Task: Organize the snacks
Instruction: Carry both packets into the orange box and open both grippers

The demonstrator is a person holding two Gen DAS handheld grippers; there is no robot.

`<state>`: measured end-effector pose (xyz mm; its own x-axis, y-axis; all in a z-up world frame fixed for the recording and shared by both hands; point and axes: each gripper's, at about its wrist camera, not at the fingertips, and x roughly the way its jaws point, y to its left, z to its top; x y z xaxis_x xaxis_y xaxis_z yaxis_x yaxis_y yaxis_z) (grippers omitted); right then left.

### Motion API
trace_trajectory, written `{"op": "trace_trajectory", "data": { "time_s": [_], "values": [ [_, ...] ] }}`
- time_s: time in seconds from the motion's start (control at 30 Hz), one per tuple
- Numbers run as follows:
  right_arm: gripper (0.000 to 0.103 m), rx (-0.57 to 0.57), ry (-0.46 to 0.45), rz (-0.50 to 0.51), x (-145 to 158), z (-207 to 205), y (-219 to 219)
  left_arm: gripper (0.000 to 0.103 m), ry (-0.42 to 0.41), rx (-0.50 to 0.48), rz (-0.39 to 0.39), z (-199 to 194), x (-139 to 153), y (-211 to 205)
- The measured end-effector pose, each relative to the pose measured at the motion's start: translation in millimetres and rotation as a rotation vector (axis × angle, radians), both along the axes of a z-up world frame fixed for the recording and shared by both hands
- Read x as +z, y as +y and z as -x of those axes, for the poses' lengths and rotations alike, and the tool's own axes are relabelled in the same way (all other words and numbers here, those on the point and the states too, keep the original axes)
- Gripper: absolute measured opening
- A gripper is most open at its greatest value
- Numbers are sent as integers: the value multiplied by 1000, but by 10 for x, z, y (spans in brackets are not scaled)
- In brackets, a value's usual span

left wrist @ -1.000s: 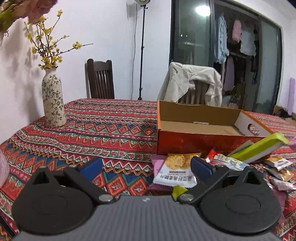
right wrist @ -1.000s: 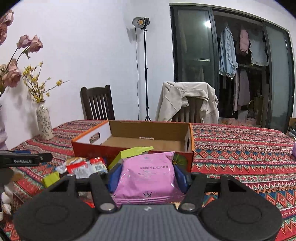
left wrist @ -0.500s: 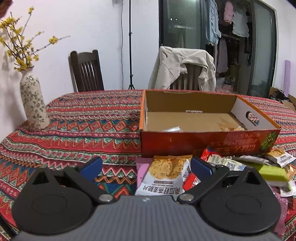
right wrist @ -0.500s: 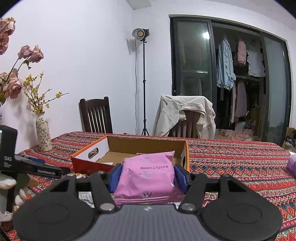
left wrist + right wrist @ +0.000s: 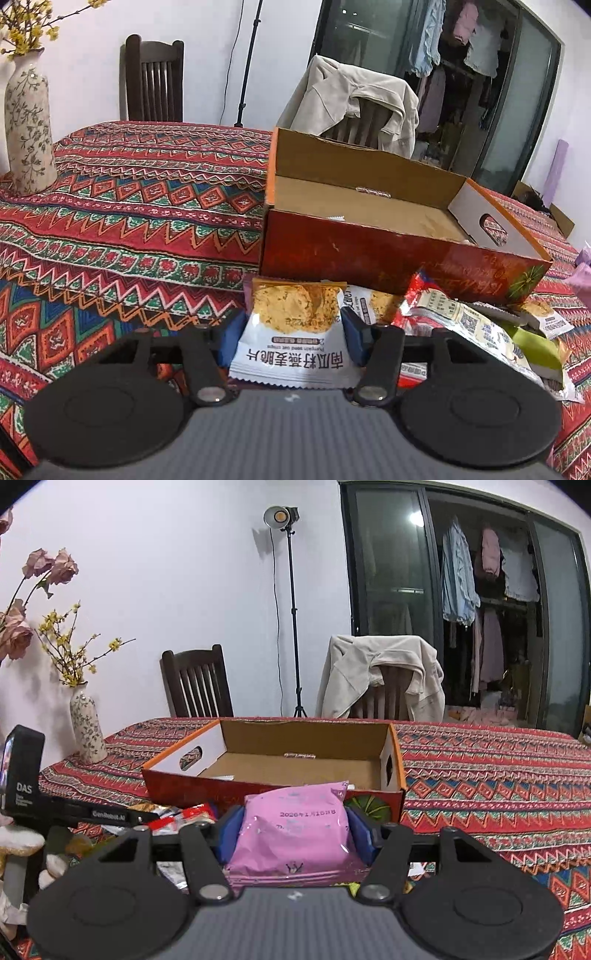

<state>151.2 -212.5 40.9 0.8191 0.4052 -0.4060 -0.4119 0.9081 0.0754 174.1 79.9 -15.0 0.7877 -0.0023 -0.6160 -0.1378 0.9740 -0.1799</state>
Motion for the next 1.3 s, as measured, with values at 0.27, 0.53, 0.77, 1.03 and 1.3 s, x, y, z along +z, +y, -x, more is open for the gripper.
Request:
{"op": "trace_trajectory", "data": {
  "time_s": [0.27, 0.53, 0.77, 1.03, 1.3],
  "values": [
    [60, -6, 3, 6, -13, -1, 24, 55, -68, 36, -35, 208, 144, 58],
    [60, -25, -15, 9, 71, -29, 30, 55, -213, 17, -77, 499, 587, -42],
    [60, -46, -51, -9, 273, -54, 67, 55, -301, -4, -106, 412, 952, -232],
    [60, -56, -80, -28, 520, -318, 201, 55, -337, -9, -104, 159, 1177, -427],
    [60, -99, -46, -37, 593, -878, 383, 54, -338, 22, -111, -323, 1209, -536]
  ]
}}
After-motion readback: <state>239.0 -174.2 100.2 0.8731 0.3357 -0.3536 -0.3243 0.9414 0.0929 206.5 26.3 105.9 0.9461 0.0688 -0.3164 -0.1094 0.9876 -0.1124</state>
